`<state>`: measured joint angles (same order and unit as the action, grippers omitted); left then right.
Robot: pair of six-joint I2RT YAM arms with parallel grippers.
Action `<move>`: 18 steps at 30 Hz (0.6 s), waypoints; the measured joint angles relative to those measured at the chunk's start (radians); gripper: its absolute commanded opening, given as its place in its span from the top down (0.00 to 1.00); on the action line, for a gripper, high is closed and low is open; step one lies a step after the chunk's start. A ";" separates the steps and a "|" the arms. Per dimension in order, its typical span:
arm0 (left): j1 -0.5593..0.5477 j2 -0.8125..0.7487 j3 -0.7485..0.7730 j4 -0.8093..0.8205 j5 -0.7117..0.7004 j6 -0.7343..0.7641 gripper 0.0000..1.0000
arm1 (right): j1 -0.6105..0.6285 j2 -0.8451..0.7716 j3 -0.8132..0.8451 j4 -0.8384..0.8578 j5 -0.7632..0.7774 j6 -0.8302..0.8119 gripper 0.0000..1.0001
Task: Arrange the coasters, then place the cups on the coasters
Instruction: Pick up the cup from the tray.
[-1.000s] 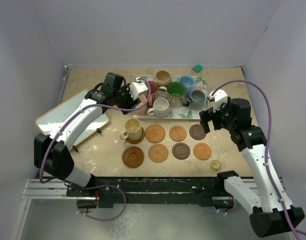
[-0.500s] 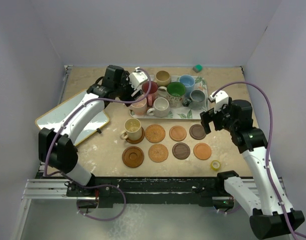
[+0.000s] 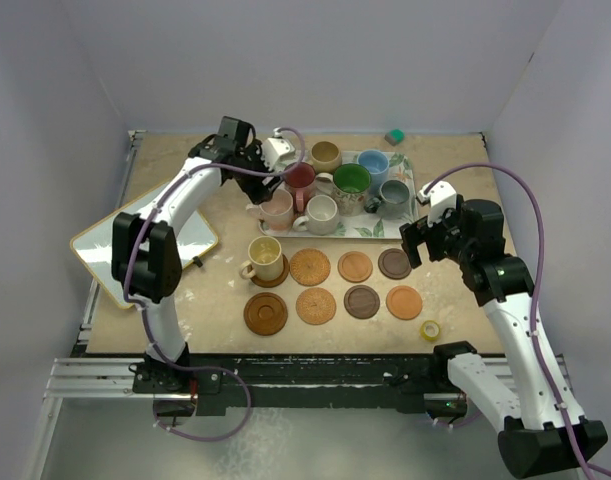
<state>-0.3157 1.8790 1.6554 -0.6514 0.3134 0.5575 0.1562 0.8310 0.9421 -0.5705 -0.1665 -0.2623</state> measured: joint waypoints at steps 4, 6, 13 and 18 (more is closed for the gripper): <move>-0.001 0.073 0.058 -0.061 0.048 0.035 0.28 | 0.000 0.000 0.000 0.000 0.000 0.000 0.00; -0.001 0.111 0.096 -0.092 0.066 0.051 0.31 | 0.000 0.000 0.000 0.000 0.000 -0.001 0.00; -0.001 0.228 0.202 -0.155 0.090 0.093 0.51 | 0.000 0.006 0.000 0.000 0.000 -0.005 0.00; -0.001 0.279 0.216 -0.167 0.093 0.102 0.56 | 0.000 0.015 -0.001 0.000 0.000 -0.010 0.00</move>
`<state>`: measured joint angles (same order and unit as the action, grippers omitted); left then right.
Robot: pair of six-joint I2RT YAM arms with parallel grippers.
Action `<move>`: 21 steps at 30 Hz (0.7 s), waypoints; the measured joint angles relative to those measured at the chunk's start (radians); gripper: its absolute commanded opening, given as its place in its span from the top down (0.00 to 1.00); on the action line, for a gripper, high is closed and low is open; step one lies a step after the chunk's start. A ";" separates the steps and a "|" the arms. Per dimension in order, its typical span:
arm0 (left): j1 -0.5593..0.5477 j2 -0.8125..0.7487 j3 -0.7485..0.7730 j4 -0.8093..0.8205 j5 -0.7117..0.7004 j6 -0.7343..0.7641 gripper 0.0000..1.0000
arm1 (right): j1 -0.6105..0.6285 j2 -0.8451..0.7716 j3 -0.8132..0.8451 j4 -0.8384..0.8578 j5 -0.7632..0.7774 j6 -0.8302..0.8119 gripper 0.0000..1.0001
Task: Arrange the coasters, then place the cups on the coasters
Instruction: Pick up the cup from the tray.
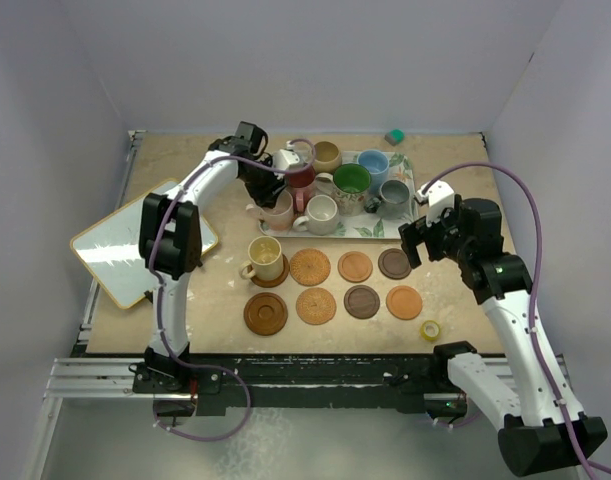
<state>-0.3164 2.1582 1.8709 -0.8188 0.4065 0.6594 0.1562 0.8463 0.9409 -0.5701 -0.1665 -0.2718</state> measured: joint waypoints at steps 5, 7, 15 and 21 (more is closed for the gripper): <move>0.000 0.030 0.001 -0.004 0.006 0.000 0.57 | 0.000 0.002 0.000 0.000 0.000 -0.002 0.00; 0.000 0.032 0.001 -0.004 0.011 0.000 0.57 | 0.000 0.006 0.000 0.000 0.000 -0.002 0.00; 0.000 0.036 0.023 -0.005 0.026 0.000 0.66 | 0.000 0.013 -0.001 0.000 0.000 -0.002 0.00; 0.000 0.047 0.040 -0.004 0.037 0.000 0.77 | 0.000 0.016 -0.001 0.000 0.000 -0.002 0.00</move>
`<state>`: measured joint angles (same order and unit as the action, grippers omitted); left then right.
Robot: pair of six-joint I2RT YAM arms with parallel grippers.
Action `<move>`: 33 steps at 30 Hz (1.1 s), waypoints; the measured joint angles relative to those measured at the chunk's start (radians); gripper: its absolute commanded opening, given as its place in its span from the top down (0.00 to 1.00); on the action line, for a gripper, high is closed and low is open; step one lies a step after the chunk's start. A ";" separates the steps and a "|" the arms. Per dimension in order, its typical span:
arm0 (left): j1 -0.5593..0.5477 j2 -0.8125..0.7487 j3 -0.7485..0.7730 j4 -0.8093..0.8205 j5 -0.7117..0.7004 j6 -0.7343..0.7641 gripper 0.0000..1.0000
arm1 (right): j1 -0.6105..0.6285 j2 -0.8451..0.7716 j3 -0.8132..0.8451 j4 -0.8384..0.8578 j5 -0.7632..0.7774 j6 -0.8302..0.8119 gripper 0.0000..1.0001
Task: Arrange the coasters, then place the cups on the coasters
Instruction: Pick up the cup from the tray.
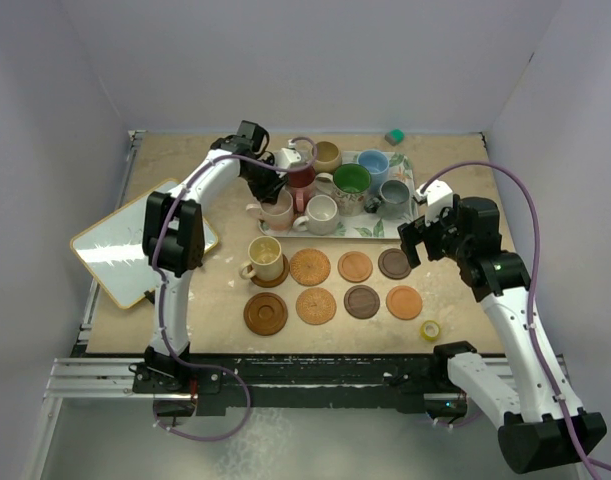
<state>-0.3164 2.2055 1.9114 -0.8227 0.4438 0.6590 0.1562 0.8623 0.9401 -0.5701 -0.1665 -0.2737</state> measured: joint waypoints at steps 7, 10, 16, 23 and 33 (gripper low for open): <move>0.000 0.009 0.011 0.003 0.004 0.012 0.89 | 0.000 0.002 0.000 0.000 0.000 0.000 0.00; 0.000 0.009 0.011 0.000 0.009 0.019 0.94 | 0.000 0.002 0.000 0.000 0.000 0.000 0.00; -0.001 0.009 0.017 -0.018 0.010 0.043 0.97 | 0.000 0.002 0.000 0.000 0.000 0.000 0.00; -0.001 0.008 0.022 -0.033 0.005 0.044 0.97 | 0.000 0.002 0.000 0.000 0.000 0.000 0.00; -0.005 -0.072 0.020 -0.040 -0.076 0.016 0.97 | 0.000 0.002 0.000 0.000 -0.001 0.000 0.00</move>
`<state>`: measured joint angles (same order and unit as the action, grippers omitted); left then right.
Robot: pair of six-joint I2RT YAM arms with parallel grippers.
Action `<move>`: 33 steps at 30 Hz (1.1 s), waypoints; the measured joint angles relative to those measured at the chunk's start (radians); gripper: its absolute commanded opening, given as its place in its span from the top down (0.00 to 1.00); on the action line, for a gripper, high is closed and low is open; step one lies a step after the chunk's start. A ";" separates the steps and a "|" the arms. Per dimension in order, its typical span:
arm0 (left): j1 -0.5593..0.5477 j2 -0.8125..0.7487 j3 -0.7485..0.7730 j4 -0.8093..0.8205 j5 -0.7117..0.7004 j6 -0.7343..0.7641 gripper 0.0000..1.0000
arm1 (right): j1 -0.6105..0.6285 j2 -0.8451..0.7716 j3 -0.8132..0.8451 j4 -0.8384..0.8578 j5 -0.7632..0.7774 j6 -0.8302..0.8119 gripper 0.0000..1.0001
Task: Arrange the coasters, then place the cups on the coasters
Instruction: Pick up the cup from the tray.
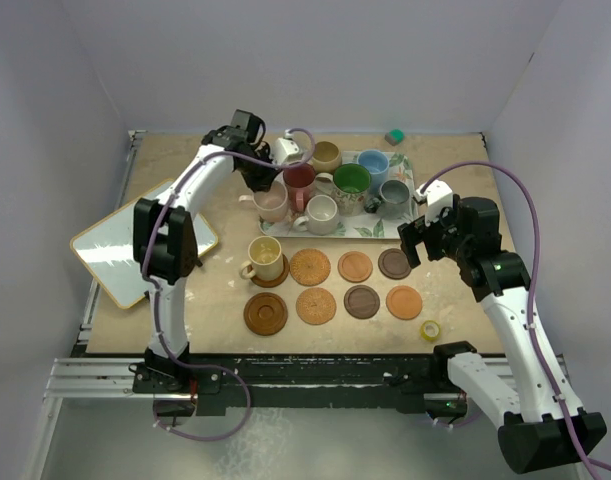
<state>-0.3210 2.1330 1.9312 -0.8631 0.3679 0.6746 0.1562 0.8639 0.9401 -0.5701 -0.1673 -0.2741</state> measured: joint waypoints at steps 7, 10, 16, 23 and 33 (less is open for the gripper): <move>0.000 -0.165 -0.052 0.010 -0.053 -0.054 0.97 | 0.000 0.000 0.000 0.000 -0.001 0.000 0.00; 0.000 -0.238 -0.095 0.013 -0.077 -0.088 0.97 | 0.000 -0.001 0.000 0.000 -0.001 0.000 0.00; -0.003 -0.367 -0.185 0.017 -0.122 -0.160 0.97 | 0.000 -0.010 0.000 0.000 -0.005 0.000 0.00; -0.037 -0.530 -0.300 0.015 -0.183 -0.235 0.97 | 0.000 -0.020 0.000 0.000 -0.009 0.000 0.00; -0.092 -0.753 -0.459 0.005 -0.200 -0.343 0.97 | 0.000 -0.031 0.000 0.000 -0.009 0.000 0.00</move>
<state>-0.4129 1.3796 1.4723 -0.8577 0.1680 0.3313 0.1562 0.8326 0.9401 -0.5697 -0.1764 -0.2737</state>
